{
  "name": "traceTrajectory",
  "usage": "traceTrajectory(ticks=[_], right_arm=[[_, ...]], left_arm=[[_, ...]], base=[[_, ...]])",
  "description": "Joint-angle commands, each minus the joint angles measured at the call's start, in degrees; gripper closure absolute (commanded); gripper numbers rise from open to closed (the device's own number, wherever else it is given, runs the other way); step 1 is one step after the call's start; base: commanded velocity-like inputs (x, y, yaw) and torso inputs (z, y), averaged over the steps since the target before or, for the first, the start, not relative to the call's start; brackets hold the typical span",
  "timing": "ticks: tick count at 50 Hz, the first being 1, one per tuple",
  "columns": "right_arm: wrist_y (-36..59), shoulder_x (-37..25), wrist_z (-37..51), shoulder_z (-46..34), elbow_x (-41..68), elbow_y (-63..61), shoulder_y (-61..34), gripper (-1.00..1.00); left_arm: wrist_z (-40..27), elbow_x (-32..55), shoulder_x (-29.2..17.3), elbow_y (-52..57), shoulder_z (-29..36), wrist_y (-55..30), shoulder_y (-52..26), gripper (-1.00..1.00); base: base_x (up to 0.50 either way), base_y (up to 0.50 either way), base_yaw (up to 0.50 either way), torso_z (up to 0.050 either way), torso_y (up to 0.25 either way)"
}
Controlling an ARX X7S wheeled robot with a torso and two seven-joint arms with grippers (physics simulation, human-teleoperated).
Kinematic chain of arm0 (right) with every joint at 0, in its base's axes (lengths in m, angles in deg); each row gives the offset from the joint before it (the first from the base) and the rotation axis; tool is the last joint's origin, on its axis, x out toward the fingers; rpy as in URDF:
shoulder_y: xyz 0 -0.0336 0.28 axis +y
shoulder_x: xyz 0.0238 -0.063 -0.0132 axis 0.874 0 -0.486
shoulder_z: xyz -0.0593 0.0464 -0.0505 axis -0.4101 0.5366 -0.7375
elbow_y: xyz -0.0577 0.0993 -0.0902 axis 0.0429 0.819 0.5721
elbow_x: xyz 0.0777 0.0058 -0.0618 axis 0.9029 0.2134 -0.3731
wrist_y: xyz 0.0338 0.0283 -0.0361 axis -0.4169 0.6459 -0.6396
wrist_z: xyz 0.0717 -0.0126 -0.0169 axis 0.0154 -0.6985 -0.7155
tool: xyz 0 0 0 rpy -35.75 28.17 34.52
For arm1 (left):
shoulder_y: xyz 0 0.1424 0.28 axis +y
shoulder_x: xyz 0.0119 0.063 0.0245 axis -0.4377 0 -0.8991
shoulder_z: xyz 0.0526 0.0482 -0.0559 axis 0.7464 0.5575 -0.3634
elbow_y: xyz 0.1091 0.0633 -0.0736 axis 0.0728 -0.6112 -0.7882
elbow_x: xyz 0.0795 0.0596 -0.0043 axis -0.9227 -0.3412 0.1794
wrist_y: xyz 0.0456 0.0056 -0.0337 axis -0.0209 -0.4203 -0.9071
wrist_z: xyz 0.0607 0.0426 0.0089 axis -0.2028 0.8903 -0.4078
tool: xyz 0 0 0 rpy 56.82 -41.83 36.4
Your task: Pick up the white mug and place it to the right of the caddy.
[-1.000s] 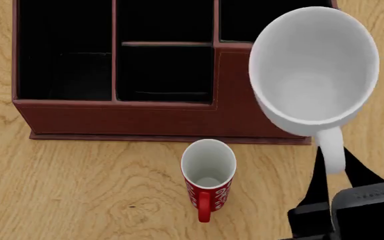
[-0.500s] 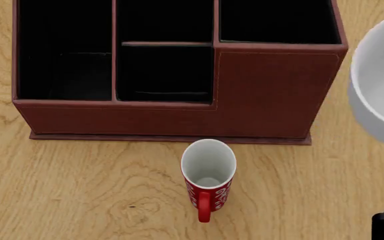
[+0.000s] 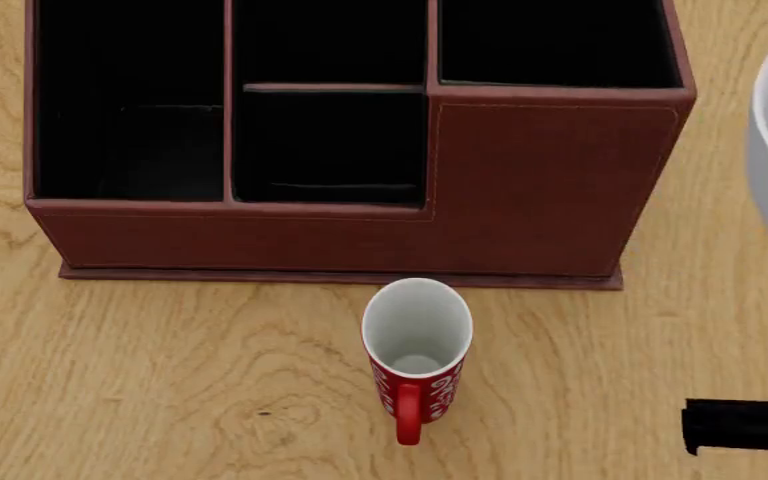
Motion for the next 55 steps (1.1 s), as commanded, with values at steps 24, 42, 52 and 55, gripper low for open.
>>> traceTrajectory(ticks=[24, 42, 52, 55], right_arm=[[0.7, -2.8, 23.2, -0.6, 18.0, 24.5, -9.8, 1.00], [-3.0, -4.6, 33.6, 2.5, 26.0, 36.1, -12.1, 1.00], [-7.9, -4.7, 41.1, 3.9, 31.6, 45.1, -14.2, 1.00], [-9.7, -4.7, 43.6, 4.3, 33.6, 48.9, -15.5, 1.00]], left_arm=[[-0.9, -0.2, -0.8, -0.9, 1.4, 1.3, 0.4, -1.00], [-2.1, 0.0, -1.5, -0.7, 2.1, 0.0, -1.0, -1.00], [-3.2, 0.0, -1.6, -3.8, 6.1, -4.0, -8.4, -1.00], [-3.4, -0.3, -1.3, -5.6, 7.9, -4.8, -11.1, -1.00]], base=[[0.00, 0.00, 0.00, 0.000, 0.001], [0.00, 0.00, 0.00, 0.000, 0.001], [0.00, 0.00, 0.00, 0.000, 0.001], [0.00, 0.00, 0.00, 0.000, 0.000]])
